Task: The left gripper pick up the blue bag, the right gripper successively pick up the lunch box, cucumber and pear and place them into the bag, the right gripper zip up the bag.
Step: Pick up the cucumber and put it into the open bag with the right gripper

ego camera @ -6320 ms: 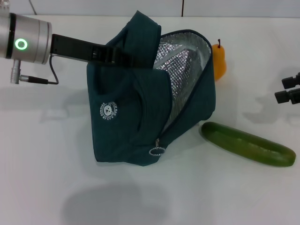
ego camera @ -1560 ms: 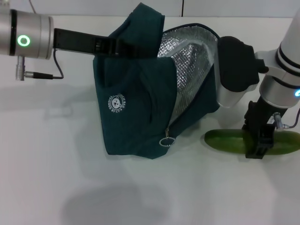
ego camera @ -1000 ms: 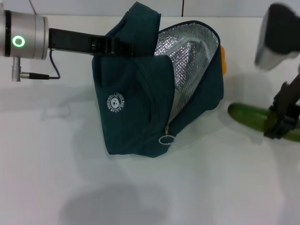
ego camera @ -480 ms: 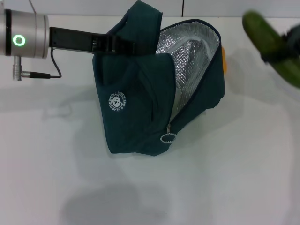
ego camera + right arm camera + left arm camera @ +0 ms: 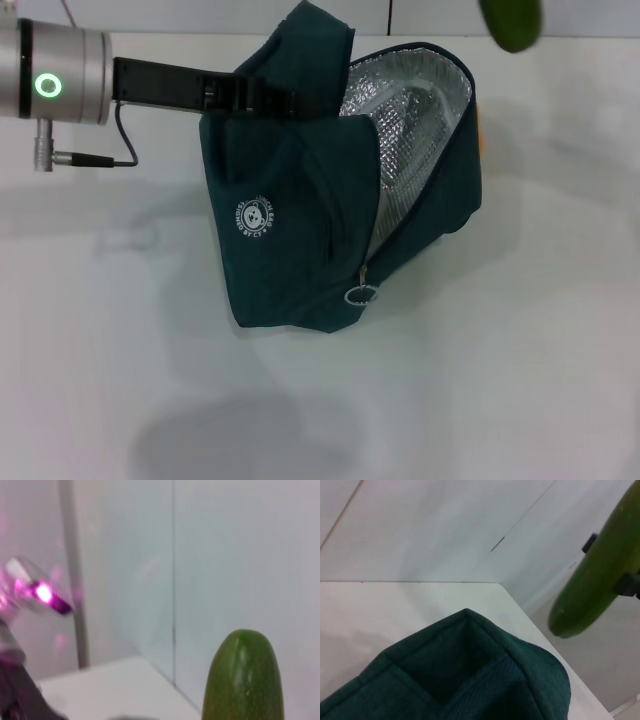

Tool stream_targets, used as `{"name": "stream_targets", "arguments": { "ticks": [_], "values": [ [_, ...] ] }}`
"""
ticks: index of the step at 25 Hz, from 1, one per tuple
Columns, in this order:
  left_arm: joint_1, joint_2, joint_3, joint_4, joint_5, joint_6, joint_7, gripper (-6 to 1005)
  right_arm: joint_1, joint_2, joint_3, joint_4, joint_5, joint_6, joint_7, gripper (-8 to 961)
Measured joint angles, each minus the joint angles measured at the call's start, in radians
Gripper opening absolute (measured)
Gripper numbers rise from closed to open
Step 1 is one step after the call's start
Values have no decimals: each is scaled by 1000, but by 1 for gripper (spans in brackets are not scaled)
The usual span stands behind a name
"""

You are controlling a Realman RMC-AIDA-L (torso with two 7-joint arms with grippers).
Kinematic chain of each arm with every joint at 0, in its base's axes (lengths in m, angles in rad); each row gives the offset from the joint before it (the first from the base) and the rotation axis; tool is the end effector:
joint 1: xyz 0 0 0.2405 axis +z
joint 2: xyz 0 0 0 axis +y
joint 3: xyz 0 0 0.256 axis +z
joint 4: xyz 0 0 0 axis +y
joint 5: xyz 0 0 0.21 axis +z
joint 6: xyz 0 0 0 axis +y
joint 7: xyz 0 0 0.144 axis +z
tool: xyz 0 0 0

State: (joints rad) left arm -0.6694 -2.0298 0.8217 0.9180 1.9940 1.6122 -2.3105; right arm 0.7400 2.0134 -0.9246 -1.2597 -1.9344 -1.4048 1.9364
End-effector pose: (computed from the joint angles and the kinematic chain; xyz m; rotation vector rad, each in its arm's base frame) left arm -0.1838 0.3772 0.0423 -2.6656 -1.3690 -0.6652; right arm 0.0912 0.4154 0.0965 -2.6029 0.2482 0.5958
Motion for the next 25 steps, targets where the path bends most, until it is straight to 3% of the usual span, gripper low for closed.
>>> {"name": "stream_targets", "arguments": {
  "ticks": [7,8,14,25],
  "values": [
    [-5,-3,1,0,0,0,0,44,15,1,-123,148,114,150,-155,682],
    [-5,-4,0,0,0,0,0,44,28,2,-171,228,156,193,-206,683],
    [-6,-7,2,-2,0,0,0,44,57,9,-219,404,270,226,-340,688],
    [-2,-7,-2,-2,0,-1,5,44,44,4,-321,470,277,271,-380,698]
  ]
}}
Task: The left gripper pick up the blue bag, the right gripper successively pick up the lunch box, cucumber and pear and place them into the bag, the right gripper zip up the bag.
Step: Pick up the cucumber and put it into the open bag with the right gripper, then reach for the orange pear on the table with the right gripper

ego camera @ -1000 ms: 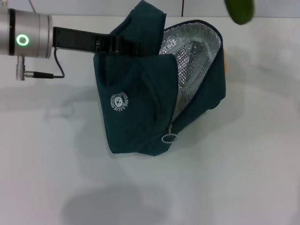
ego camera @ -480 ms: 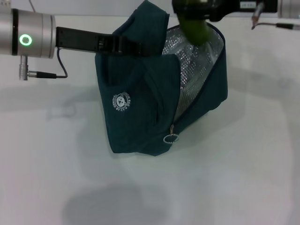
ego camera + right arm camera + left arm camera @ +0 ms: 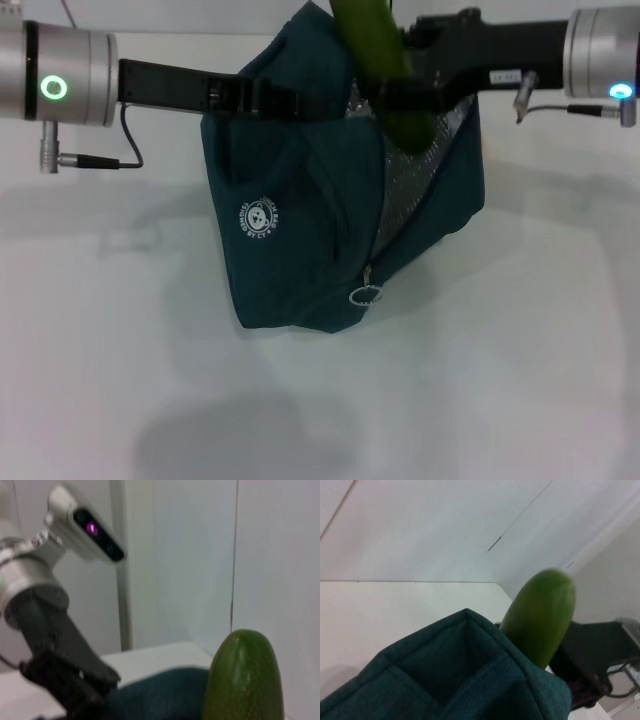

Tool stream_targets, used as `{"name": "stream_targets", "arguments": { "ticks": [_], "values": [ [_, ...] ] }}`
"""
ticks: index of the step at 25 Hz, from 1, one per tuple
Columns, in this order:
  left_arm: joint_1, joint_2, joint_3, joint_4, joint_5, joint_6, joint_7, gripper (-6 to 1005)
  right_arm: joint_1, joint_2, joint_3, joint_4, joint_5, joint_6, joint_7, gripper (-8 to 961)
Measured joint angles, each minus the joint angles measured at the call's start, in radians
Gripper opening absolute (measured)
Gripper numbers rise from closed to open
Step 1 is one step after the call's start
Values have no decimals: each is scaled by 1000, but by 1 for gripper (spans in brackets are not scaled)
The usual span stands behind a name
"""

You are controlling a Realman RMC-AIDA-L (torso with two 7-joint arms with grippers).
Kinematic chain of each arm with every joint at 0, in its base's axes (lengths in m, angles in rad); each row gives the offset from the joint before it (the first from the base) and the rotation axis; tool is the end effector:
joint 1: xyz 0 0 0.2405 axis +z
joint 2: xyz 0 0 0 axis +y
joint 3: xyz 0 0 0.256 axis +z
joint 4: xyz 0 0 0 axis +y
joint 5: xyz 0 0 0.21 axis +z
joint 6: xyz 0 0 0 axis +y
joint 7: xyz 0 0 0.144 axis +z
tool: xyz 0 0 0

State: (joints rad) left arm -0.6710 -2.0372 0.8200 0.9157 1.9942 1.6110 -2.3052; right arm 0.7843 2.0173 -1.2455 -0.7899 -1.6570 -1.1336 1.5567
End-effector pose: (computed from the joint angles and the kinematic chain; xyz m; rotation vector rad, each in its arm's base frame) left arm -0.1825 0.3767 0.0394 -2.6705 -1.3674 -0.6728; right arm 0.1179 0.4233 -0.0137 -2.7270 0.2089 0.5995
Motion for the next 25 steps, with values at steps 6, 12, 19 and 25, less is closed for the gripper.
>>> {"name": "stream_targets", "arguments": {
  "ticks": [6,12,19,25],
  "values": [
    [4,-1,-3,0,0,1,2,44,-9,0,-65,1,-15,47,-6,703],
    [8,-2,-3,2,0,1,3,44,-12,-4,-67,-7,-27,33,3,742],
    [12,-2,-4,3,0,0,3,44,-95,-3,-30,-108,-29,52,3,867],
    [24,0,-5,7,-1,-1,2,44,-186,-13,62,-199,-35,161,45,885]
  ]
}}
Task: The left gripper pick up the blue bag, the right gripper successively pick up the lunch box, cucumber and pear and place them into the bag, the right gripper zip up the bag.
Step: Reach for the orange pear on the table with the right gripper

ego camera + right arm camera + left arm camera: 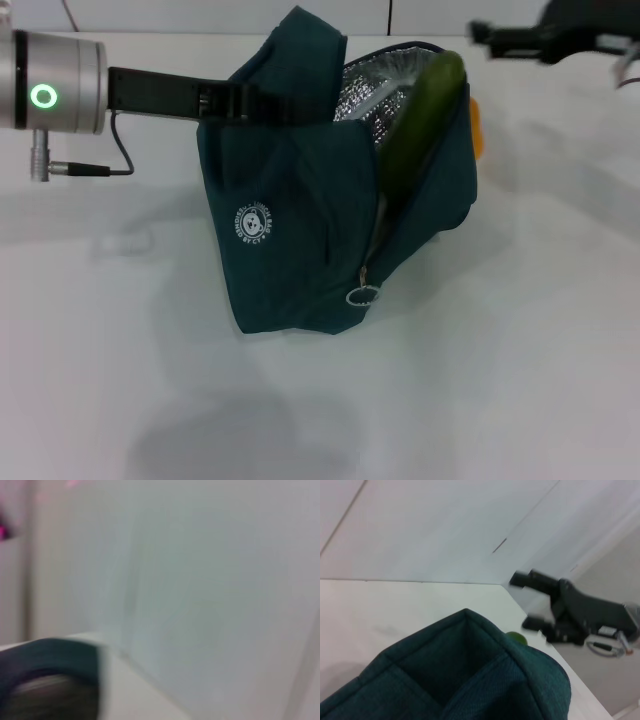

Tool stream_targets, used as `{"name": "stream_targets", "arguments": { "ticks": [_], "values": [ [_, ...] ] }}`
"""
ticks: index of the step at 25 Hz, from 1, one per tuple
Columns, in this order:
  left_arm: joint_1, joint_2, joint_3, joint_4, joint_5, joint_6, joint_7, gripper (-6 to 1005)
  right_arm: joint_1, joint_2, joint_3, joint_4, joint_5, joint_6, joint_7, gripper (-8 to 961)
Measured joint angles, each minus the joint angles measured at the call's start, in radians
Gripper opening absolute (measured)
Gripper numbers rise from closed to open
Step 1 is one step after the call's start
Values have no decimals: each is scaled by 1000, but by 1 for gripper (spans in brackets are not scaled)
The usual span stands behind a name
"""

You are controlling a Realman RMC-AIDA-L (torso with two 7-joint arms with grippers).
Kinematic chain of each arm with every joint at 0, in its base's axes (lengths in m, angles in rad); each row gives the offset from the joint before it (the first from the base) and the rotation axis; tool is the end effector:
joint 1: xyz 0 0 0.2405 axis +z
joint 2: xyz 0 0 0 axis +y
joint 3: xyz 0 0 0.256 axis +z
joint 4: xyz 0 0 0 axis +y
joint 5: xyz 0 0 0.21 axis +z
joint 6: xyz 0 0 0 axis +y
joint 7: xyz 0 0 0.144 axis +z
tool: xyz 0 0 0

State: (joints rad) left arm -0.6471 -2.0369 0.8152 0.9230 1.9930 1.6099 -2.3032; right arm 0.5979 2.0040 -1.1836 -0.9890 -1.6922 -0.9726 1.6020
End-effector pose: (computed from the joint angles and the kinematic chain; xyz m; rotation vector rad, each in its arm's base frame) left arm -0.1908 0.3732 0.0416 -2.6453 -1.3844 -0.6766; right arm 0.1662 0.4308 0.0422 -2.4146 0.2993 0.5409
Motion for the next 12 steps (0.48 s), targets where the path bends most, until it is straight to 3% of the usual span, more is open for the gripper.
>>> {"name": "stream_targets", "arguments": {
  "ticks": [5,12],
  "values": [
    [30,0,-22,-1,-1,-7,10,44,-43,4,160,50,3,-20,-27,884],
    [71,1,-82,-7,0,-9,36,43,-61,7,184,203,96,-22,-150,884]
  ]
}}
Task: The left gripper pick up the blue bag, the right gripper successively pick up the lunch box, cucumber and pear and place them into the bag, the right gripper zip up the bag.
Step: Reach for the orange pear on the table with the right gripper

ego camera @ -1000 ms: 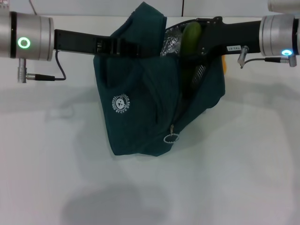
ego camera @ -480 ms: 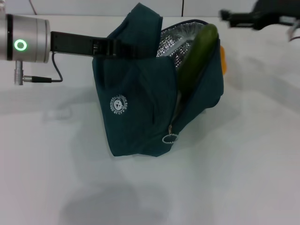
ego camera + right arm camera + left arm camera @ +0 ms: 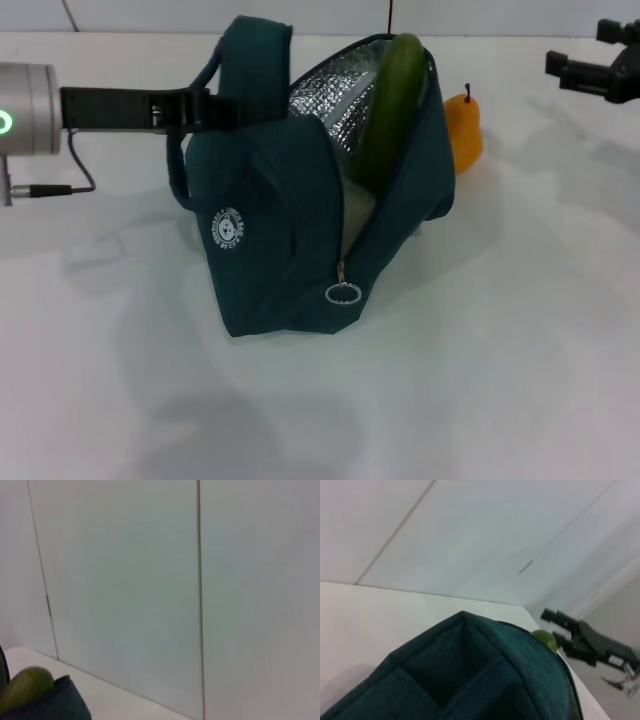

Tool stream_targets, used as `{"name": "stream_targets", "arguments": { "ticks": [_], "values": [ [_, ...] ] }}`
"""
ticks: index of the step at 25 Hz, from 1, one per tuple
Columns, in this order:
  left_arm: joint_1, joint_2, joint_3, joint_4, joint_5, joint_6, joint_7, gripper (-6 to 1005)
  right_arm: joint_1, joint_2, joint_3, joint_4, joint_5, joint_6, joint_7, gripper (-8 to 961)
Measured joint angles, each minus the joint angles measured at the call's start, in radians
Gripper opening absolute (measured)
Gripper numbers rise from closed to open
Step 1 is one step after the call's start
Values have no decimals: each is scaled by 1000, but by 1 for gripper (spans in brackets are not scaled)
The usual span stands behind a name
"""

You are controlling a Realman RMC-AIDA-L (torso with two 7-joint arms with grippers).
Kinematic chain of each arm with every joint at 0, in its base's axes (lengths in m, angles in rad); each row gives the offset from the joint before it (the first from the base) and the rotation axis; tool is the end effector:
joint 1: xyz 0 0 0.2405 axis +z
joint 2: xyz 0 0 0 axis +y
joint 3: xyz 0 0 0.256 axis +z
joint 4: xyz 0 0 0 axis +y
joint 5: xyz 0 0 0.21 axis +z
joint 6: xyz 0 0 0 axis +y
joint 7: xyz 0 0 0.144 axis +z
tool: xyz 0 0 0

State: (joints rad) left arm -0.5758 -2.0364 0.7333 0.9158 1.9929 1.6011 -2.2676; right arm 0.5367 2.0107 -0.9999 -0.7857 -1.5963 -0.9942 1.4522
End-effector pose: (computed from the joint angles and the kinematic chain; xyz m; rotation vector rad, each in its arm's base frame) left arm -0.2238 0.3631 0.0542 -2.5134 -1.4399 -0.7482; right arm 0.2419 0.4175 0.0505 -2.2605 0.5431 0.6116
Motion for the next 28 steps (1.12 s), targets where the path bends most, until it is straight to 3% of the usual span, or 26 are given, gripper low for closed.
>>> {"name": "stream_targets", "arguments": {
  "ticks": [10,28],
  "values": [
    [54,-3,-63,-3,0,-22,18,43,38,9,-11,220,232,-111,-277,885],
    [36,-3,-74,-54,-8,-48,18,43,223,16,-10,518,321,1,-539,865]
  ]
}}
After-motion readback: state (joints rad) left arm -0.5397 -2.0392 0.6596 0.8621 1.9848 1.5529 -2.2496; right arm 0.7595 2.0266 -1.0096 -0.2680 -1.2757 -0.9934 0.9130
